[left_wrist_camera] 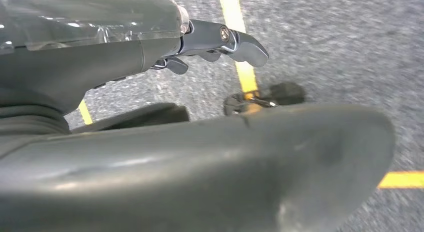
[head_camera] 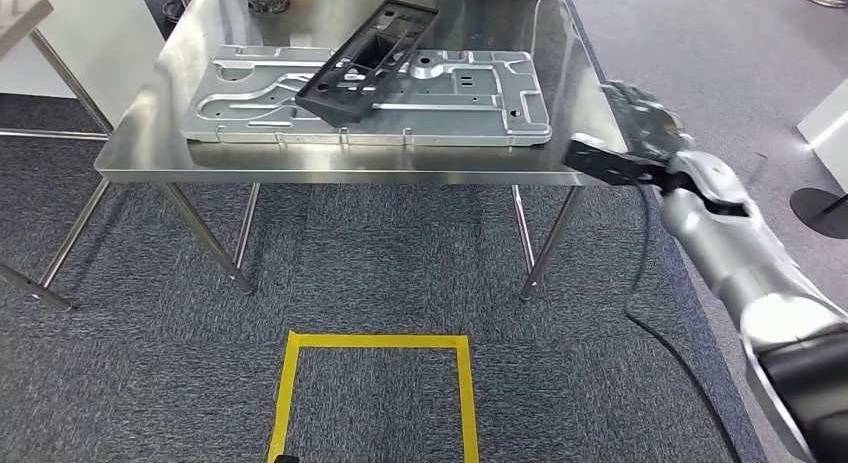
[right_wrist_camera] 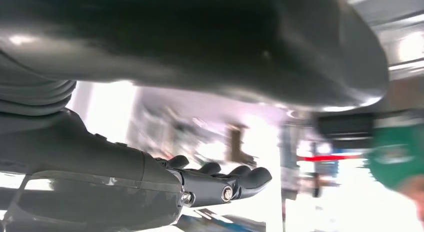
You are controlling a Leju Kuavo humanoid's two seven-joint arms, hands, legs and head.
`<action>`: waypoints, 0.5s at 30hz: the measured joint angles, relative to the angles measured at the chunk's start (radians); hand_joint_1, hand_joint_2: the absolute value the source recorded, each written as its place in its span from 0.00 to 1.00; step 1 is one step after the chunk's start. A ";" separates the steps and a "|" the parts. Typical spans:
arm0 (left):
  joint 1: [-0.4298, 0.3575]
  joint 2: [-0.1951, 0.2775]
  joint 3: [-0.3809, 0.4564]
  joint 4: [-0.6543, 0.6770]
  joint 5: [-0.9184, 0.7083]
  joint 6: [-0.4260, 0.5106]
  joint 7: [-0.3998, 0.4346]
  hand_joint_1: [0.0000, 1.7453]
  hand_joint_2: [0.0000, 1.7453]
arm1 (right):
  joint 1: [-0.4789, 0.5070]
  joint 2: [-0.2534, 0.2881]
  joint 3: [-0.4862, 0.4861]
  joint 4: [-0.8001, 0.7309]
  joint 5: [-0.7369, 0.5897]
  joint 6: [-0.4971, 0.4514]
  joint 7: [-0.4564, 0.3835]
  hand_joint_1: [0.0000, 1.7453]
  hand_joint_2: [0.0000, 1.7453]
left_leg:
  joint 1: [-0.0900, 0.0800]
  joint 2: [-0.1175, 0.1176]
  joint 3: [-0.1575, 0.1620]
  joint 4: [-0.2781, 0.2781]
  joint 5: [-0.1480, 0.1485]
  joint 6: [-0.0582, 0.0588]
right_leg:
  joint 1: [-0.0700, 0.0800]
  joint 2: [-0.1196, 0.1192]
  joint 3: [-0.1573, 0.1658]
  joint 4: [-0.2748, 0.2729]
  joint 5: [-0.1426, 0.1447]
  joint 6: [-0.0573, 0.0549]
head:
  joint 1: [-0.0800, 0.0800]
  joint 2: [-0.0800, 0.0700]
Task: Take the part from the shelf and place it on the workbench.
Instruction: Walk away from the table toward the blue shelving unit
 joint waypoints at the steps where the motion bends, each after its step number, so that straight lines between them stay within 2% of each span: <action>1: 0.003 -0.001 0.000 0.000 0.004 0.002 0.002 0.00 0.00 | 0.060 -0.032 -0.062 0.009 -0.047 -0.023 -0.023 0.00 0.00 | 0.000 -0.004 -0.002 0.000 0.008 -0.005 | 0.004 -0.004 0.039 -0.058 -0.017 -0.006 | 0.000 0.000; 2: 0.006 -0.002 0.000 0.000 0.011 0.005 0.004 0.00 0.00 | 0.123 -0.054 -0.126 0.025 -0.091 -0.042 -0.047 0.00 0.00 | 0.001 -0.007 -0.002 -0.003 0.016 -0.010 | 0.009 -0.008 0.056 -0.089 -0.026 -0.011 | 0.000 0.000; 3: 0.009 -0.003 0.000 0.000 0.019 0.008 0.006 0.00 0.00 | 0.189 -0.067 -0.192 0.050 -0.126 -0.054 -0.071 0.00 0.00 | 0.002 -0.009 -0.001 -0.007 0.024 -0.016 | 0.010 -0.010 0.057 -0.095 -0.021 -0.017 | 0.000 0.000; 4: 0.013 -0.003 0.000 0.000 0.028 0.010 0.009 0.00 0.00 | 0.252 -0.073 -0.257 0.084 -0.155 -0.060 -0.089 0.00 0.00 | 0.004 -0.007 -0.003 -0.006 0.022 -0.021 | 0.010 -0.012 0.054 -0.101 -0.010 -0.024 | 0.000 0.000; 5: 0.016 -0.003 -0.001 0.000 0.034 0.013 0.013 0.00 0.00 | 0.312 -0.073 -0.320 0.121 -0.183 -0.056 -0.097 0.00 0.00 | 0.004 -0.004 -0.009 0.007 0.000 -0.026 | 0.007 -0.014 0.047 -0.104 0.001 -0.031 | 0.000 0.000; 6: 0.019 -0.002 -0.002 0.000 0.036 0.014 0.016 0.00 0.00 | 0.370 -0.071 -0.380 0.158 -0.210 -0.048 -0.096 0.00 0.00 | 0.004 0.001 -0.018 0.038 -0.042 -0.030 | 0.004 -0.015 0.037 -0.107 0.014 -0.036 | 0.000 0.000; 8: 0.022 -0.002 -0.004 0.000 0.036 0.015 0.022 0.00 0.00 | 0.483 -0.058 -0.487 0.223 -0.263 -0.020 -0.082 0.00 0.00 | 0.005 0.012 -0.046 0.154 -0.156 -0.037 | 0.001 -0.017 0.007 -0.106 0.037 -0.041 | 0.000 0.000; 9: 0.023 -0.001 -0.006 0.000 0.035 0.015 0.023 0.00 0.00 | 0.535 -0.044 -0.540 0.255 -0.289 -0.007 -0.081 0.00 0.00 | 0.006 0.015 -0.057 0.220 -0.192 -0.040 | 0.001 -0.017 -0.010 -0.104 0.049 -0.041 | 0.000 0.000; 10: 0.024 0.000 -0.007 0.000 0.034 0.015 0.024 0.00 0.00 | 0.585 -0.023 -0.595 0.285 -0.314 0.004 -0.085 0.00 0.00 | 0.006 0.016 -0.058 0.272 -0.201 -0.042 | 0.002 -0.018 -0.027 -0.101 0.060 -0.041 | 0.000 0.000; 11: 0.025 0.001 -0.009 0.000 0.033 0.014 0.024 0.00 0.00 | 0.632 0.003 -0.650 0.317 -0.343 0.020 -0.085 0.00 0.00 | 0.005 0.017 -0.044 0.296 -0.185 -0.041 | 0.003 -0.018 -0.045 -0.097 0.070 -0.040 | 0.000 0.000; 12: 0.026 0.002 -0.009 0.000 0.031 0.014 0.025 0.00 0.00 | 0.673 0.034 -0.704 0.348 -0.371 0.039 -0.079 0.00 0.00 | 0.003 0.017 -0.013 0.288 -0.155 -0.038 | 0.005 -0.018 -0.062 -0.091 0.079 -0.040 | 0.000 0.000; 13: 0.026 0.004 -0.010 0.000 0.030 0.013 0.026 0.00 0.00 | 0.710 0.068 -0.752 0.376 -0.397 0.059 -0.066 0.00 0.00 | 0.000 0.016 0.037 0.241 -0.132 -0.032 | 0.006 -0.017 -0.078 -0.085 0.089 -0.039 | 0.000 0.000; 14: 0.025 0.006 -0.011 0.000 0.029 0.013 0.028 0.00 0.00 | 0.741 0.102 -0.796 0.401 -0.422 0.079 -0.047 0.00 0.00 | -0.003 0.013 0.104 0.166 -0.130 -0.025 | 0.007 -0.015 -0.092 -0.079 0.097 -0.037 | 0.000 0.000; 15: 0.023 0.008 -0.012 0.000 0.028 0.012 0.029 0.00 0.00 | 0.766 0.137 -0.835 0.421 -0.441 0.092 -0.030 0.00 0.00 | -0.006 0.012 0.167 0.079 -0.147 -0.019 | 0.009 -0.011 -0.102 -0.074 0.106 -0.035 | 0.000 0.000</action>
